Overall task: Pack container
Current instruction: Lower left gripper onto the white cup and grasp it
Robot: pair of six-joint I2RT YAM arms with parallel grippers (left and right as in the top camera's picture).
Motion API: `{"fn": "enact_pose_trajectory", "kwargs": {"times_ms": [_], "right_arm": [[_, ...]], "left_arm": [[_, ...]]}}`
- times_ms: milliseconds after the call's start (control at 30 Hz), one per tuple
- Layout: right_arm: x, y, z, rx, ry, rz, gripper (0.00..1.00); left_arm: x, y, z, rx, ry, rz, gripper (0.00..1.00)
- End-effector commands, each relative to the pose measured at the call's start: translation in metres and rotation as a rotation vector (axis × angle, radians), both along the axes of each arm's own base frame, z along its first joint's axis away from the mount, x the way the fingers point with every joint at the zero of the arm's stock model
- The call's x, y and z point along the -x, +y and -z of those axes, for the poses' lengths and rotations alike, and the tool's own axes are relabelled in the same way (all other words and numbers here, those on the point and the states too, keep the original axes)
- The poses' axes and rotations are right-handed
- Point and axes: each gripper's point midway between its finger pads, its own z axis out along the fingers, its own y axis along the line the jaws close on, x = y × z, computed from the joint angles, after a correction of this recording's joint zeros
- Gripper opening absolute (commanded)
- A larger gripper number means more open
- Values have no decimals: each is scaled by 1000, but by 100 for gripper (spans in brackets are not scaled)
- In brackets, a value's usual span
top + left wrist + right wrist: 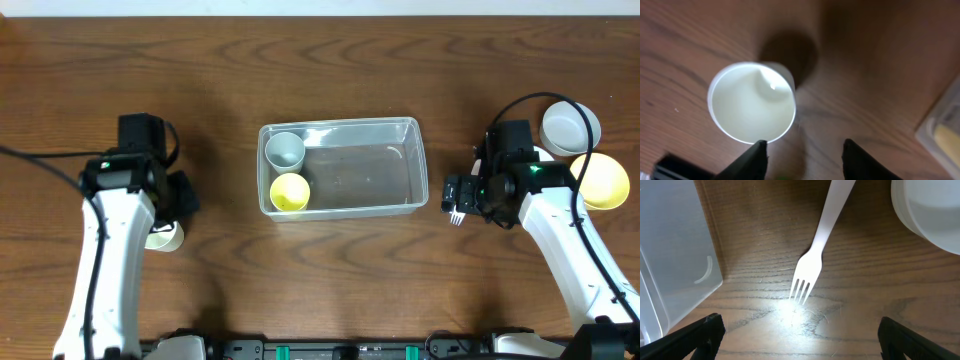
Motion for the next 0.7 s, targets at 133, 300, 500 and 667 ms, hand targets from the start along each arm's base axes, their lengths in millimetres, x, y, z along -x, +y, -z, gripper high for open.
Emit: {"fn": "enact_pose_trajectory", "kwargs": {"times_ms": [133,300,500,667], "right_arm": [[-5,-4,-4,11,-13,-1,99],[-4,-4,-4,11,-11,-1,99],[-3,-4,-4,11,-7,-1,99],[-2,-4,-3,12,0,-1,99]], "left_arm": [[8,20,13,-33,74,-53,51],[6,26,40,-14,165,-72,51],[0,22,70,25,245,-69,51],[0,22,86,33,294,-68,27]]}}
